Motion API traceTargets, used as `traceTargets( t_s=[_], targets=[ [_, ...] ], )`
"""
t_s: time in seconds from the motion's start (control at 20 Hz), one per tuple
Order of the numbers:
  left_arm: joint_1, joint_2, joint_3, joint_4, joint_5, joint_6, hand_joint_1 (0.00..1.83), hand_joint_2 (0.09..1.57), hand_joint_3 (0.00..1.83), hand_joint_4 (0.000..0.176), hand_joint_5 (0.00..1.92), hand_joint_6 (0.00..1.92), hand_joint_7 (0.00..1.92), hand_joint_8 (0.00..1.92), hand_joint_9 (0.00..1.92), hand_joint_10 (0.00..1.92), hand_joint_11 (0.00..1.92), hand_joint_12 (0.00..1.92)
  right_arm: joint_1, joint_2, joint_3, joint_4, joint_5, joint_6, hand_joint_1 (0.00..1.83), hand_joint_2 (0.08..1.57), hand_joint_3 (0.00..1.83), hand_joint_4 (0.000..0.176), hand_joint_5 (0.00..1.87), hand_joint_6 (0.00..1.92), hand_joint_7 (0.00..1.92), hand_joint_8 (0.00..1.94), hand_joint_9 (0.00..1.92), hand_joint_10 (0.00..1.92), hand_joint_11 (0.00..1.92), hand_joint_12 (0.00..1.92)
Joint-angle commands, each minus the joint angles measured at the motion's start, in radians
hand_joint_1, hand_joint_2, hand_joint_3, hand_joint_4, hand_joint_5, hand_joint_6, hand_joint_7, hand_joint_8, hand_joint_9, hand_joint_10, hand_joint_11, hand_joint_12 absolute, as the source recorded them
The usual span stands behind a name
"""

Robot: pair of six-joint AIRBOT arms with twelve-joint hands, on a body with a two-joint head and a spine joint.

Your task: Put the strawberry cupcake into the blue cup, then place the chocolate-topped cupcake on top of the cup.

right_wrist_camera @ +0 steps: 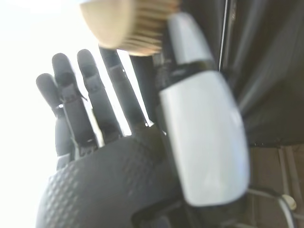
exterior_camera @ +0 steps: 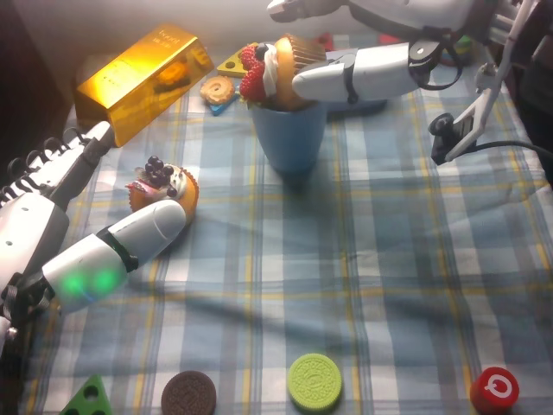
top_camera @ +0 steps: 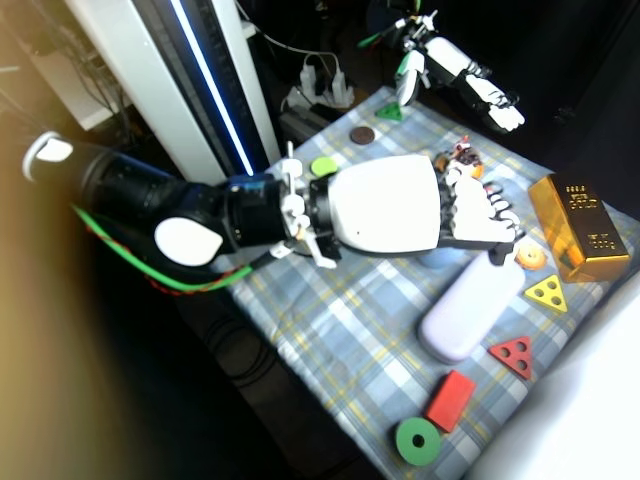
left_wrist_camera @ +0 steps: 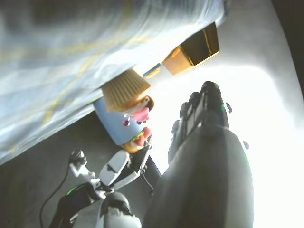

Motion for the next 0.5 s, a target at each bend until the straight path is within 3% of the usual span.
traceTargets(
  t_s=[0.0, 0.05, 0.15, 0.3, 0.35, 0.45],
  targets=[
    [-0.008, 0.010, -0.001, 0.046, -0.118, -0.004, 0.09, 0.82, 0.00, 0.085, 0.09, 0.00, 0.07, 0.00, 0.04, 0.00, 0.00, 0.00, 0.017, -0.001, 0.001, 0.028, 0.110, 0.006, 0.08, 1.09, 0.00, 0.000, 0.53, 0.00, 0.49, 0.00, 0.48, 0.00, 0.15, 1.00],
    [-0.008, 0.010, -0.002, 0.046, -0.119, -0.004, 0.09, 0.82, 0.00, 0.091, 0.08, 0.00, 0.07, 0.00, 0.04, 0.00, 0.00, 0.00, 0.017, -0.001, 0.001, 0.028, 0.110, 0.006, 0.06, 1.15, 0.00, 0.000, 0.61, 0.01, 0.52, 0.01, 0.52, 0.01, 0.22, 1.04],
    [-0.007, 0.010, -0.001, 0.046, -0.119, -0.004, 0.13, 0.82, 0.00, 0.086, 0.09, 0.00, 0.08, 0.00, 0.04, 0.00, 0.00, 0.00, 0.017, -0.001, -0.002, 0.027, 0.110, 0.006, 0.13, 1.16, 0.00, 0.000, 0.54, 0.00, 0.48, 0.00, 0.48, 0.00, 0.11, 1.16],
    [-0.008, 0.010, -0.002, 0.046, -0.120, -0.004, 0.08, 0.82, 0.00, 0.090, 0.06, 0.00, 0.05, 0.00, 0.02, 0.00, 0.00, 0.00, 0.016, -0.002, -0.003, 0.028, 0.110, 0.006, 0.18, 1.08, 0.00, 0.000, 0.50, 0.00, 0.53, 0.01, 0.57, 0.02, 0.24, 1.04],
    [-0.008, 0.010, -0.002, 0.046, -0.120, -0.004, 0.10, 0.82, 0.00, 0.093, 0.07, 0.00, 0.06, 0.00, 0.04, 0.01, 0.00, 0.00, 0.015, -0.005, -0.003, 0.028, 0.110, 0.006, 0.11, 1.12, 0.00, 0.000, 0.51, 0.00, 0.52, 0.00, 0.58, 0.01, 0.29, 1.03],
    [-0.008, 0.010, -0.002, 0.046, -0.120, -0.004, 0.09, 0.82, 0.00, 0.110, 0.05, 0.00, 0.05, 0.00, 0.03, 0.00, 0.00, 0.00, 0.015, -0.005, -0.002, 0.028, 0.110, 0.006, 0.15, 1.13, 0.00, 0.000, 0.51, 0.00, 0.53, 0.00, 0.61, 0.01, 0.33, 1.01]
  ],
)
